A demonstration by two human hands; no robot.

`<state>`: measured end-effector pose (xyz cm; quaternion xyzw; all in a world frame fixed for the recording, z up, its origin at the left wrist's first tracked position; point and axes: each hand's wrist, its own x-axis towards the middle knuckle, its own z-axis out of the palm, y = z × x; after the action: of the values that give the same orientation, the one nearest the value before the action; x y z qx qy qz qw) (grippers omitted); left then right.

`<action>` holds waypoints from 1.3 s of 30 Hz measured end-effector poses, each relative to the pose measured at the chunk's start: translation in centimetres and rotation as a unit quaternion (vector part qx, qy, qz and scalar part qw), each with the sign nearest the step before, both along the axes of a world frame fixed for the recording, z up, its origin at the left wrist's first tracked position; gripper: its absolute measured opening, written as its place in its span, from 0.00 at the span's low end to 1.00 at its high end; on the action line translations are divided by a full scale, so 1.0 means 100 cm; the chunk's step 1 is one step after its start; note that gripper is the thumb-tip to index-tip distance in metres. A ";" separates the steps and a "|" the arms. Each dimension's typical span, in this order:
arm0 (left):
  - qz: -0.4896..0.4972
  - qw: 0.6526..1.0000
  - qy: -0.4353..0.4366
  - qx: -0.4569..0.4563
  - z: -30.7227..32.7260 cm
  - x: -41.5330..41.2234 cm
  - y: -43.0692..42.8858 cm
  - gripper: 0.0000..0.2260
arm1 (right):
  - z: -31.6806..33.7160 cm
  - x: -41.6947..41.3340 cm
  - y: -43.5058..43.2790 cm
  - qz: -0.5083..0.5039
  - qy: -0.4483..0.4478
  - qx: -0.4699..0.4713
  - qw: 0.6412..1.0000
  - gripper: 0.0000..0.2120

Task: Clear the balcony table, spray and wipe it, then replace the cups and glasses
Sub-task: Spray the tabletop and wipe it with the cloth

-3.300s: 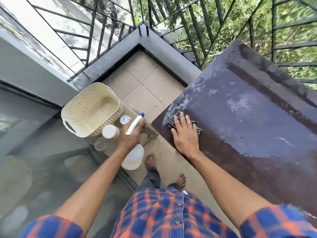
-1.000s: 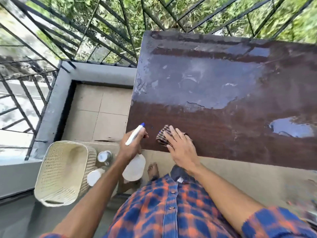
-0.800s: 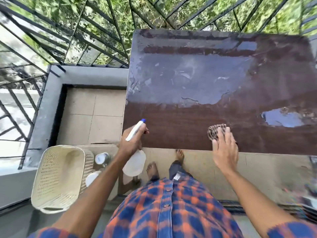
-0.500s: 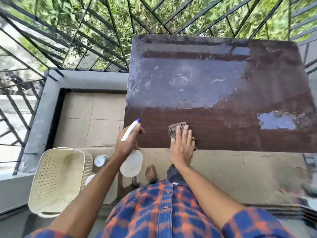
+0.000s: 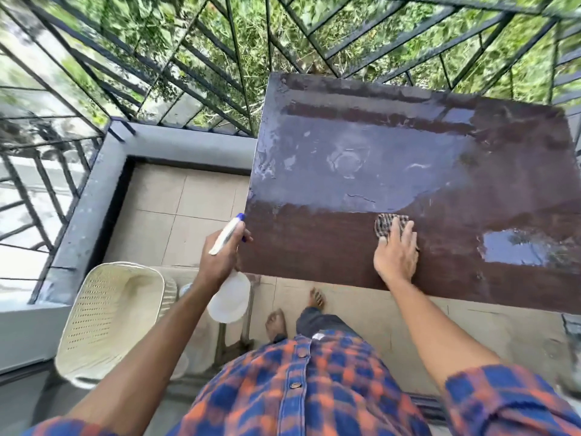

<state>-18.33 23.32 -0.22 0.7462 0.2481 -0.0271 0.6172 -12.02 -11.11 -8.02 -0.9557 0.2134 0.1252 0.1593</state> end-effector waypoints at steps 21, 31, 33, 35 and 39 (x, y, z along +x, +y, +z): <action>0.037 0.997 0.055 0.028 -0.011 0.054 0.008 0.21 | -0.022 0.119 0.000 0.187 -0.072 -0.027 0.979 0.26; 0.085 0.995 0.027 0.037 -0.002 0.080 0.011 0.22 | -0.010 0.103 0.185 0.421 -0.030 0.042 0.906 0.30; 0.082 0.995 0.032 0.037 -0.003 0.085 0.014 0.24 | -0.017 0.067 0.186 0.511 -0.042 0.051 0.857 0.29; 0.078 0.996 0.035 0.037 -0.005 0.090 0.015 0.24 | -0.023 0.055 0.163 0.560 -0.057 0.062 0.824 0.27; 0.068 0.996 0.047 0.036 -0.010 0.103 0.027 0.21 | -0.030 0.100 0.141 0.553 -0.074 0.044 0.829 0.26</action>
<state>-8.05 26.03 -1.27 0.7470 0.3279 -0.0116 0.5782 -1.99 3.04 -11.06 -0.9126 -0.3683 0.1307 0.1204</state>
